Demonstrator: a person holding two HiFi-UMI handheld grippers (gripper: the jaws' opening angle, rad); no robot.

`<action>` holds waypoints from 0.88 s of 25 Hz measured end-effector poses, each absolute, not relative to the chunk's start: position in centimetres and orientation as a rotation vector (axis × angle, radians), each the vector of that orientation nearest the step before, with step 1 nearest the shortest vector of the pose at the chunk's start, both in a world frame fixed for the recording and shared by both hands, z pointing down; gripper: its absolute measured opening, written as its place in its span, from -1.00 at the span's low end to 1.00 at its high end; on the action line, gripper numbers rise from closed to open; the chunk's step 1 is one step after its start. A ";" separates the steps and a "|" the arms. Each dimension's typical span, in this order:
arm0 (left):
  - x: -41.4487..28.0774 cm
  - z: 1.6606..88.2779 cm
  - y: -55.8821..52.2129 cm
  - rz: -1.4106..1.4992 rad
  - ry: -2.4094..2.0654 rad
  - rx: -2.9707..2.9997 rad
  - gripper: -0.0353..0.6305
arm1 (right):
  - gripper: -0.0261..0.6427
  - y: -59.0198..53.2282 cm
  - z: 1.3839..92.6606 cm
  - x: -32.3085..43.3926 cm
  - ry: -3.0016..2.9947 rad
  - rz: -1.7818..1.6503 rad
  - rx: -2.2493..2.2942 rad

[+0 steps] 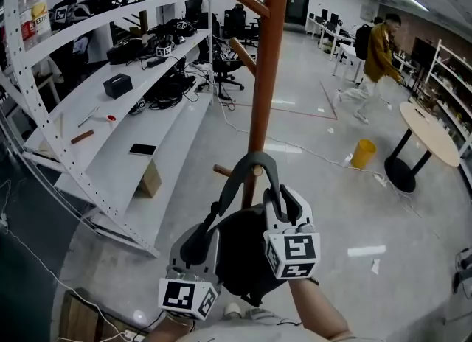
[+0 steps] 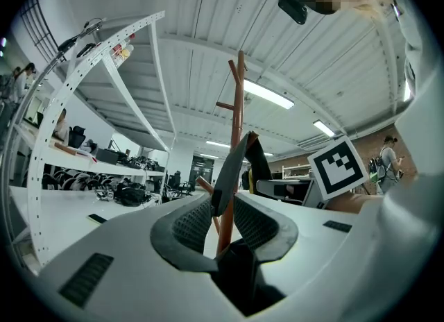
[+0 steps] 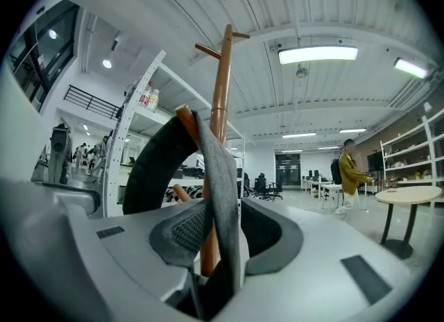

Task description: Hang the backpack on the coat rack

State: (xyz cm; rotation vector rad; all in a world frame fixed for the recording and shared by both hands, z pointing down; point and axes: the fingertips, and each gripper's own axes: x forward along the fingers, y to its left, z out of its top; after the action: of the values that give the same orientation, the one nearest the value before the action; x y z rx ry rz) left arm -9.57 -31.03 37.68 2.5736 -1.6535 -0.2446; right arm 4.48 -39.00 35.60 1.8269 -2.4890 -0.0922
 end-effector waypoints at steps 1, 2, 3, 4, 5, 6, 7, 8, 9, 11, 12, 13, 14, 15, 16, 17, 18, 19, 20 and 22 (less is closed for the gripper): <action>-9.5 37.7 -30.9 -0.241 -1.651 2.576 -0.56 | -0.58 -38.7 35.5 4.7 -2.482 -0.093 1.839; -9.3 37.7 -30.7 -0.236 -1.644 2.581 -0.56 | -0.58 -38.3 35.5 4.9 -2.480 -0.091 1.847; -9.0 37.7 -30.5 -0.233 -1.634 2.589 -0.56 | -0.58 -37.9 35.4 5.0 -2.480 -0.090 1.852; -8.8 37.7 -30.2 -0.231 -1.623 2.598 -0.56 | -0.58 -37.5 35.3 5.0 -2.483 -0.094 1.855; -8.5 37.7 -29.9 -0.232 -1.616 2.604 -0.56 | -0.58 -37.0 35.2 5.0 -2.488 -0.100 1.858; -8.3 37.7 -29.6 -0.235 -1.613 2.605 -0.56 | -0.58 -36.5 35.0 4.9 -2.496 -0.108 1.861; -8.2 37.7 -29.2 -0.235 -1.615 2.602 -0.56 | -0.58 -35.8 34.8 4.9 -2.507 -0.113 1.860; -8.1 37.7 -28.8 -0.234 -1.622 2.596 -0.56 | -0.58 -35.2 34.7 4.7 -2.523 -0.116 1.854; -8.0 37.6 -28.4 -0.235 -1.628 2.593 -0.56 | -0.58 -34.5 34.5 4.6 -2.541 -0.117 1.845; -7.6 37.3 -27.3 -0.240 -1.633 2.597 -0.56 | -0.58 -32.9 34.4 4.4 -2.572 -0.121 1.820; -7.4 37.2 -26.7 -0.243 -1.633 2.601 -0.56 | -0.59 -32.0 34.4 4.3 -2.586 -0.119 1.804; -7.1 37.2 -25.9 -0.245 -1.633 2.601 -0.56 | -0.59 -31.0 34.6 4.2 -2.600 -0.116 1.788; -6.7 37.3 -25.0 -0.245 -1.635 2.593 -0.56 | -0.64 -29.8 34.8 4.2 -2.613 -0.112 1.770; -6.3 37.5 -24.0 -0.246 -1.639 2.583 -0.56 | -0.76 -28.5 35.0 4.1 -2.627 -0.107 1.749; -5.9 37.5 -22.9 -0.247 -1.640 2.575 -0.56 | -0.79 -27.1 35.1 4.1 -2.646 -0.093 1.728; -5.5 37.6 -21.9 -0.250 -1.640 2.572 -0.56 | -0.80 -25.8 35.2 4.1 -2.672 -0.067 1.707; -5.1 37.6 -20.9 -0.252 -1.639 2.570 -0.56 | -0.80 -24.5 35.4 4.1 -2.699 -0.036 1.685; -4.7 37.7 -19.9 -0.250 -1.640 2.567 -0.56 | -0.81 -23.2 35.5 4.2 -2.721 -0.014 1.664; -4.4 37.7 -18.9 -0.247 -1.640 2.562 -0.56 | -0.83 -21.9 35.6 4.2 -2.732 -0.006 1.649; -3.7 37.8 -16.8 -0.246 -1.634 2.556 -0.56 | -0.85 -19.5 35.7 4.5 -2.737 -0.011 1.632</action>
State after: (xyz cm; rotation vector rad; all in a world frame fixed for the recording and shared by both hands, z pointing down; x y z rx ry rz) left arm -3.73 -16.78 37.83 2.5557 -1.6344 -0.2459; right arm 4.46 -19.50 35.71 1.6317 -2.7371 -0.0108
